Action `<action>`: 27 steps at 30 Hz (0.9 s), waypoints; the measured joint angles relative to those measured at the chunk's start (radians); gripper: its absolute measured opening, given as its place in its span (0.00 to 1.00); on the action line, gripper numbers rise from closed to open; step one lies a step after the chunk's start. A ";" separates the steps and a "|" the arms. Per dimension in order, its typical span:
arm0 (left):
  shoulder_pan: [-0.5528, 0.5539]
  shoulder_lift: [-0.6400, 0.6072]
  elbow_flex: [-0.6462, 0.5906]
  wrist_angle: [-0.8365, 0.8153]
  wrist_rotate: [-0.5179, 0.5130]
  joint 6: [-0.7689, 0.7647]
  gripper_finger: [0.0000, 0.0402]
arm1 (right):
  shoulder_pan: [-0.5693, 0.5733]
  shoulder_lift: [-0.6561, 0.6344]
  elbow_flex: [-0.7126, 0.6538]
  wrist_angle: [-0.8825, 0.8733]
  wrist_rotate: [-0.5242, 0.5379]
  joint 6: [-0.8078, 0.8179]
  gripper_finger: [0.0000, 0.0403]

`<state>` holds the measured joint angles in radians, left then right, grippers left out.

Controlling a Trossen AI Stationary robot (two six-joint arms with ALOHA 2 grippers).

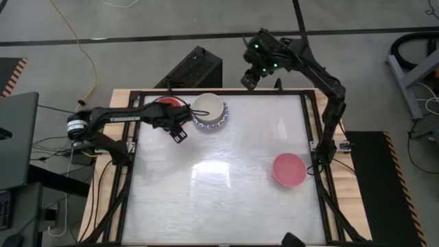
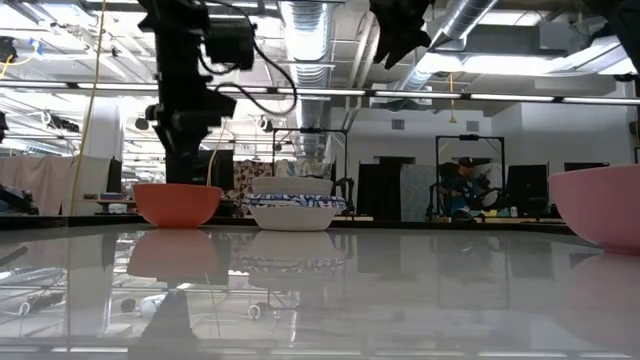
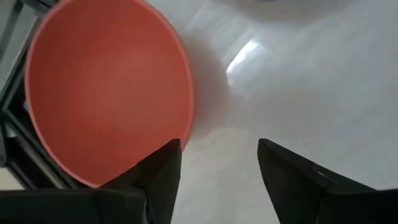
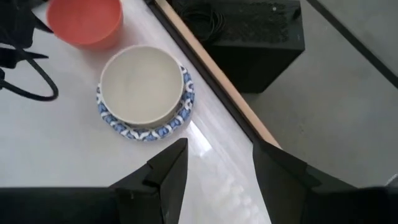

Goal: Nest bowls inside each other
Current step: Stack the orange bowl on the top of the white bowl

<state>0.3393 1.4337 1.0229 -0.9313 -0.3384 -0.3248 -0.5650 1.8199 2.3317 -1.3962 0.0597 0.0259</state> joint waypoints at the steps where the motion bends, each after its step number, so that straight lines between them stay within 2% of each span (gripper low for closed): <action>1: -0.001 0.018 0.000 0.001 -0.005 0.011 0.51 | 0.002 0.001 -0.001 -0.008 0.000 0.000 0.50; 5: 0.005 0.082 0.000 0.006 0.004 0.045 0.48 | 0.010 0.001 -0.002 -0.019 -0.002 0.004 0.50; 9: 0.016 0.151 0.000 0.008 0.020 0.062 0.40 | 0.020 0.000 -0.002 -0.026 -0.003 0.011 0.50; 13: 0.028 0.206 0.000 0.016 0.026 0.096 0.27 | 0.032 0.000 -0.002 -0.042 -0.003 0.011 0.50; 18: 0.034 0.221 0.000 0.025 0.043 0.104 0.04 | 0.048 0.000 -0.002 -0.041 -0.004 0.011 0.50; 23: 0.023 0.176 0.000 0.029 0.108 0.071 0.01 | 0.048 0.000 -0.002 -0.043 -0.004 0.010 0.50; 27: -0.027 0.080 0.000 0.030 0.178 0.045 0.00 | 0.048 0.000 -0.002 -0.043 -0.004 0.003 0.50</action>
<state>0.3121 1.5135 1.0229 -0.9011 -0.1604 -0.2803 -0.5171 1.8202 2.3299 -1.4395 0.0555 0.0284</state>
